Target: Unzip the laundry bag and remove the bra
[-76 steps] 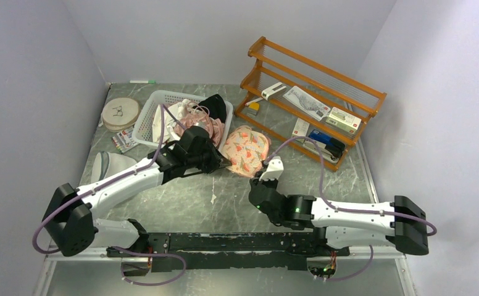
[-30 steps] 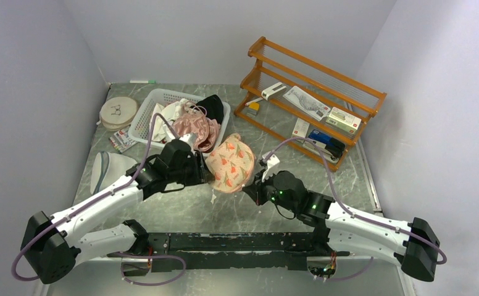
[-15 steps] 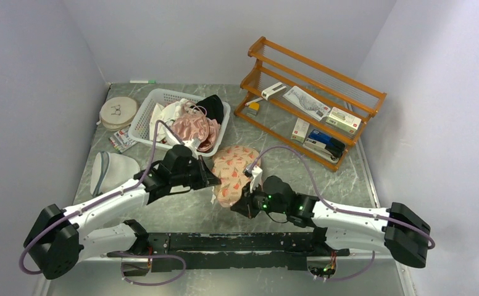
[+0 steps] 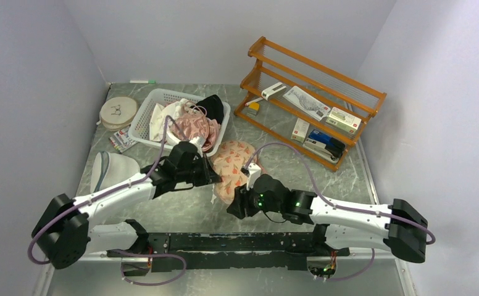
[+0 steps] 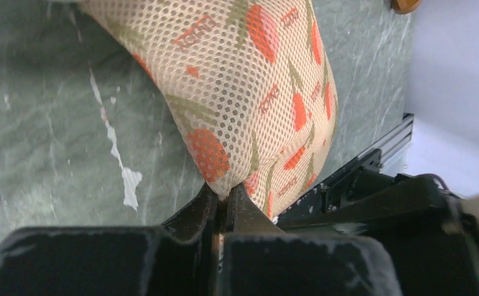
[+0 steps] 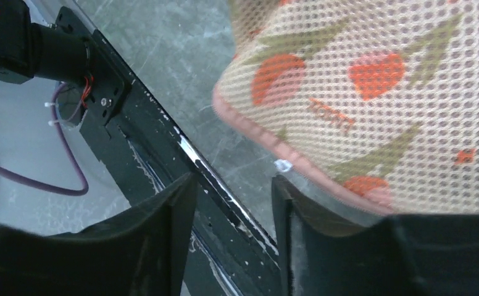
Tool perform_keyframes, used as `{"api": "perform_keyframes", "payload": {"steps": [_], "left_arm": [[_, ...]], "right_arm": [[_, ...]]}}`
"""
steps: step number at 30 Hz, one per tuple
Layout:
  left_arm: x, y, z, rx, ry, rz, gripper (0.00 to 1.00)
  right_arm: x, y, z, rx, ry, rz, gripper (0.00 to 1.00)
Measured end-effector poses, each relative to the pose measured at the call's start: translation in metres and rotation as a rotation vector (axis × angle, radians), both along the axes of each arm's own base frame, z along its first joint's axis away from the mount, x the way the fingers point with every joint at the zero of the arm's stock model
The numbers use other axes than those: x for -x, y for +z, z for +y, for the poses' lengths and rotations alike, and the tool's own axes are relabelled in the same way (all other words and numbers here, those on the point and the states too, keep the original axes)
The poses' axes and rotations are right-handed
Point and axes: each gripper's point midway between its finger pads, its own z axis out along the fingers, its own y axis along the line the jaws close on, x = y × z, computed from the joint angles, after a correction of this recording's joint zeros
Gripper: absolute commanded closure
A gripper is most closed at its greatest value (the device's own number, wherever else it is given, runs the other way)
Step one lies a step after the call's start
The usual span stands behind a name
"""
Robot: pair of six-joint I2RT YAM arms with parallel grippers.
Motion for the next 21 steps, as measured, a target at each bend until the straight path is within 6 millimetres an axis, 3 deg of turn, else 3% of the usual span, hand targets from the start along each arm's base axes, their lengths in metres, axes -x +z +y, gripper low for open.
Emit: {"api": "perform_keyframes", "payload": {"steps": [8,11,16,19,21], "left_arm": [[-0.026,-0.014,-0.013,-0.171,-0.188,-0.05,0.93],[-0.025,-0.017,-0.012,-0.201,-0.243,-0.07,0.92],[-0.021,-0.014,-0.02,-0.186,-0.329,-0.086,0.78],[-0.03,-0.017,-0.021,-0.225,-0.318,-0.074,0.58],[-0.034,-0.019,-0.016,-0.255,-0.293,-0.077,0.38]], "right_arm": [[-0.01,0.066,-0.007,0.009,-0.021,-0.069,0.22],[-0.03,0.071,-0.018,0.063,-0.081,-0.096,0.2],[-0.086,0.037,-0.061,0.163,-0.247,-0.072,0.28],[-0.089,0.004,-0.07,0.24,-0.257,-0.009,0.32],[-0.085,-0.013,-0.07,0.268,-0.242,0.029,0.29]]}}
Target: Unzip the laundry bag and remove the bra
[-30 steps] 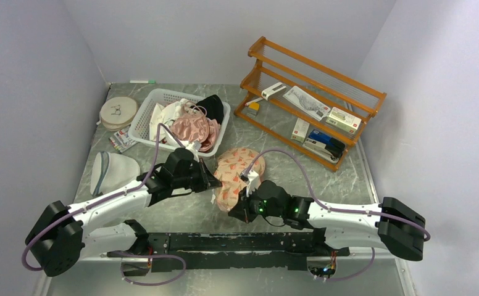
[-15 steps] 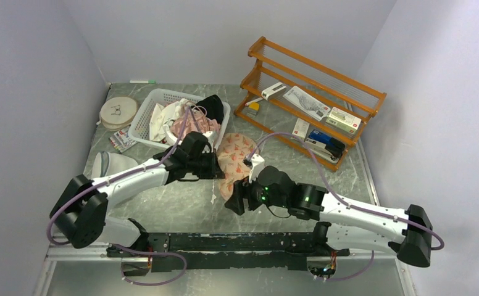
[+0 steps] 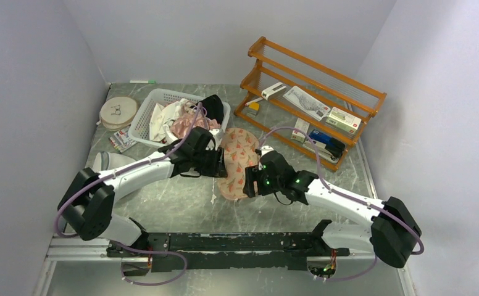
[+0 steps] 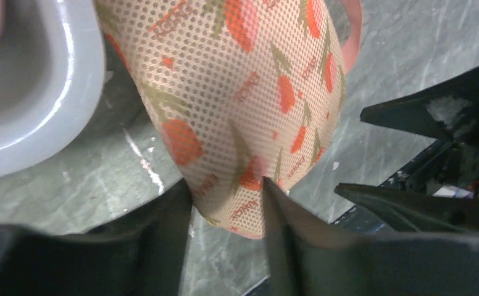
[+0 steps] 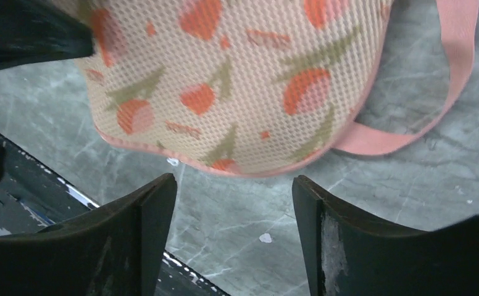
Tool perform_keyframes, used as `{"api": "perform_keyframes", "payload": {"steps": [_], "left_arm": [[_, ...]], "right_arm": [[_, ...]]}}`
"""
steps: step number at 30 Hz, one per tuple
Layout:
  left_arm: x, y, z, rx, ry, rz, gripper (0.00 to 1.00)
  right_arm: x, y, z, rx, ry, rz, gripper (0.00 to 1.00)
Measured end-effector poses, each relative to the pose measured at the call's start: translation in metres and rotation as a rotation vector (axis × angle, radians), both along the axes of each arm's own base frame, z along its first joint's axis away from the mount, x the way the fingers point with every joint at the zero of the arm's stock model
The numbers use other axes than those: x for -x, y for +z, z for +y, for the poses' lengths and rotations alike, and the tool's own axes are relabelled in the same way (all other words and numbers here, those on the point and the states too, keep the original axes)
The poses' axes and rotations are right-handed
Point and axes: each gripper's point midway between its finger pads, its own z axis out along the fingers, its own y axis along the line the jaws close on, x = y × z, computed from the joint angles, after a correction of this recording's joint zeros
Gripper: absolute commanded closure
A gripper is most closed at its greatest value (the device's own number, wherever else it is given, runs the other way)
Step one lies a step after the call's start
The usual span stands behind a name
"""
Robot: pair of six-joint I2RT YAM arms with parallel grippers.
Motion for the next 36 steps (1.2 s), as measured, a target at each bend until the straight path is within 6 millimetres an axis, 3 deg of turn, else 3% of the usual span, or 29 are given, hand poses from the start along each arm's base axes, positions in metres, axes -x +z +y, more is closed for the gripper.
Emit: {"api": "perform_keyframes", "payload": {"steps": [5,10,13,16,19,24,31,36], "left_arm": [[0.006,0.006,0.015,-0.002,0.06,-0.018,0.19],[0.044,-0.023,0.035,0.011,0.114,0.064,0.17],[0.064,-0.041,0.038,0.041,0.133,0.131,0.17],[0.067,-0.048,0.03,0.085,0.158,0.164,0.19],[0.058,-0.049,0.017,0.149,0.185,0.165,0.22],[0.049,-0.056,0.006,0.205,0.229,0.178,0.44],[0.045,-0.042,-0.001,0.301,0.273,0.174,0.9],[0.043,-0.007,-0.004,0.415,0.306,0.159,0.93]], "right_arm": [[0.013,-0.022,-0.012,0.009,-0.02,0.037,0.26],[0.015,-0.024,-0.013,-0.011,-0.033,0.037,0.29],[0.016,-0.021,-0.006,-0.052,-0.027,0.026,0.31],[0.03,-0.024,0.006,-0.084,0.016,0.015,0.34],[0.047,-0.028,0.022,-0.084,0.074,-0.022,0.43],[0.045,-0.04,0.035,-0.06,0.061,-0.093,0.51],[0.041,-0.051,0.04,-0.03,0.028,-0.154,0.54],[0.05,-0.045,0.052,-0.052,0.027,-0.203,0.51]]}}
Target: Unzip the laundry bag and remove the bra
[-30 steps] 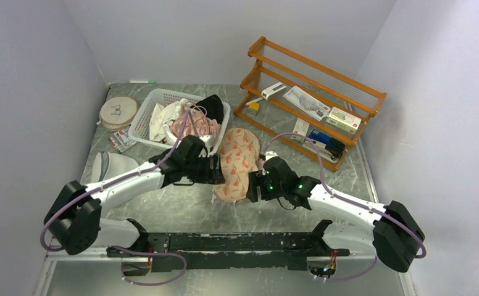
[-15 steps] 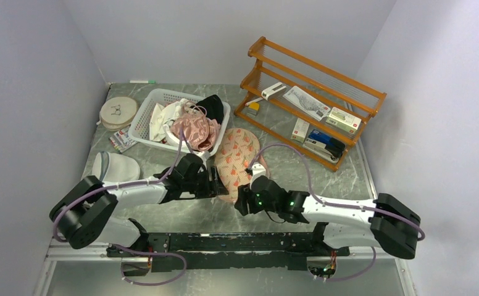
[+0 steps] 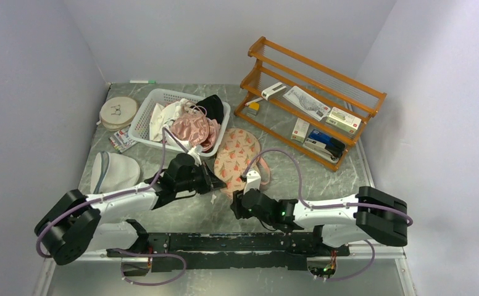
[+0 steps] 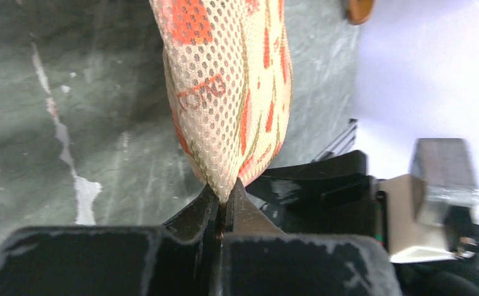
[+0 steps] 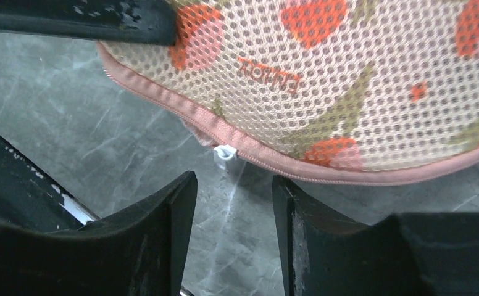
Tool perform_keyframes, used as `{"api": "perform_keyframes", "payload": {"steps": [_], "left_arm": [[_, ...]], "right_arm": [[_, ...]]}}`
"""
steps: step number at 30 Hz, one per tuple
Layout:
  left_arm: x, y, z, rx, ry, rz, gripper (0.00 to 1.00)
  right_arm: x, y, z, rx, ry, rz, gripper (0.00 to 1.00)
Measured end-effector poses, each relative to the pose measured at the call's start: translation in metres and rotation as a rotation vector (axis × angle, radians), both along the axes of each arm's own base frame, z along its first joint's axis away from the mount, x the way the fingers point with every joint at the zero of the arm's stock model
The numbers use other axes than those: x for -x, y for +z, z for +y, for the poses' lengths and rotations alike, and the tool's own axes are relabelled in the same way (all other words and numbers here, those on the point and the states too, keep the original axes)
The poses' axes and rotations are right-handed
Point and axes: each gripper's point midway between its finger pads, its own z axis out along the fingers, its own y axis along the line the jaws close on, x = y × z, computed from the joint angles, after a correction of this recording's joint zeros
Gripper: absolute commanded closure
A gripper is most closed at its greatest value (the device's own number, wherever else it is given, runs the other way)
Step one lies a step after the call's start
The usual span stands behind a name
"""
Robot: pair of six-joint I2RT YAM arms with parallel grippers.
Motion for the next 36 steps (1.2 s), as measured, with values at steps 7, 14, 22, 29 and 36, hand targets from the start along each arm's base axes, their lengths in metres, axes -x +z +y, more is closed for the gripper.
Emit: {"api": "perform_keyframes", "payload": {"steps": [7,14,22,29,36], "left_arm": [[-0.001,0.022,-0.003,0.07,0.033,0.009,0.93],[-0.003,0.025,-0.005,0.058,0.039,0.021,0.93],[0.0,0.019,-0.001,0.016,0.048,0.039,0.93],[-0.001,0.035,0.001,0.016,0.051,0.002,0.93],[-0.004,0.039,0.001,0.004,0.05,-0.016,0.93]], "right_arm": [[-0.004,0.0,0.005,0.002,-0.046,-0.044,0.54],[-0.013,0.018,0.02,0.007,-0.133,-0.077,0.8],[-0.014,0.02,0.003,0.002,-0.253,-0.034,1.0],[-0.018,0.035,-0.013,-0.071,-0.263,-0.032,1.0],[-0.029,0.037,-0.029,-0.153,-0.161,-0.029,1.0]]}}
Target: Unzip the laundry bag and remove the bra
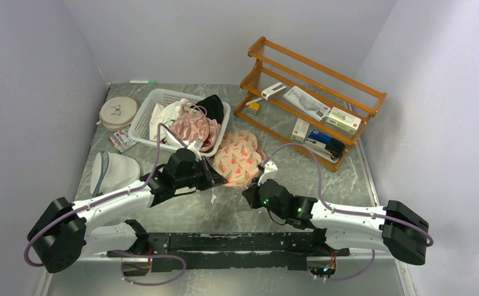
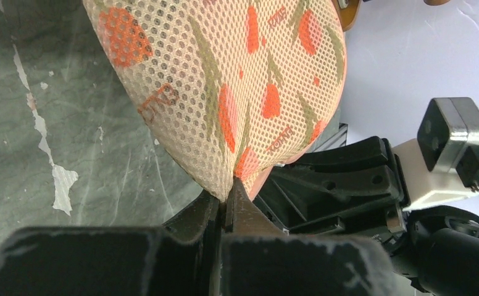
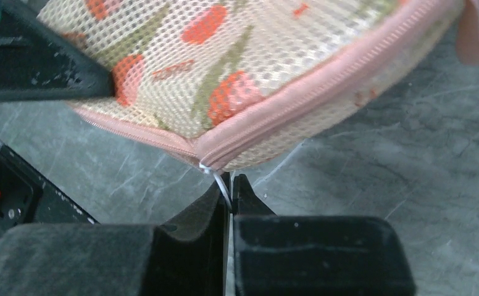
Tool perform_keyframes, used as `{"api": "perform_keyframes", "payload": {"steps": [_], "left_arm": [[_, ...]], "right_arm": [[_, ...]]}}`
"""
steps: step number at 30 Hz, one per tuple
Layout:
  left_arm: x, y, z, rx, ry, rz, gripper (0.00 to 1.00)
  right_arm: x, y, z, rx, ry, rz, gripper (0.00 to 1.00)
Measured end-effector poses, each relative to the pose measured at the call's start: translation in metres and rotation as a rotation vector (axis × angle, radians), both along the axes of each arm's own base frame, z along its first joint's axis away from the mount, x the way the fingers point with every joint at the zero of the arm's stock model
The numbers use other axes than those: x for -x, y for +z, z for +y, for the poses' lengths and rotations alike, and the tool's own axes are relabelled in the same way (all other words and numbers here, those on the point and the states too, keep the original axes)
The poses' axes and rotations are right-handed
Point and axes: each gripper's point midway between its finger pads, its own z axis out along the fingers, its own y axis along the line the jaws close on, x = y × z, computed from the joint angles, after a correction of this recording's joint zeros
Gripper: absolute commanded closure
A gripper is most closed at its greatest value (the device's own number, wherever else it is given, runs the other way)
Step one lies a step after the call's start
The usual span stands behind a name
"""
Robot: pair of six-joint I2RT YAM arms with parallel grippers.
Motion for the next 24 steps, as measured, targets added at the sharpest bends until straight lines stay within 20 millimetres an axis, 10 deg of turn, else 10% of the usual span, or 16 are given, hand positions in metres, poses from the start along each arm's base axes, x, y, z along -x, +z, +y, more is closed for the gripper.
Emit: {"api": "perform_keyframes", "payload": {"steps": [3,16,24], "left_arm": [[-0.003,-0.004,-0.001,-0.022,-0.008,-0.002,0.93],[-0.001,-0.04,0.011,-0.162,-0.024,0.068,0.93],[0.001,-0.042,0.013,-0.186,-0.029,0.085,0.93]], "right_arm": [[0.004,-0.001,0.005,0.022,0.101,-0.016,0.9],[0.004,-0.028,-0.018,0.183,0.095,0.02,1.0],[0.029,-0.029,0.009,0.148,0.235,0.031,0.59]]}}
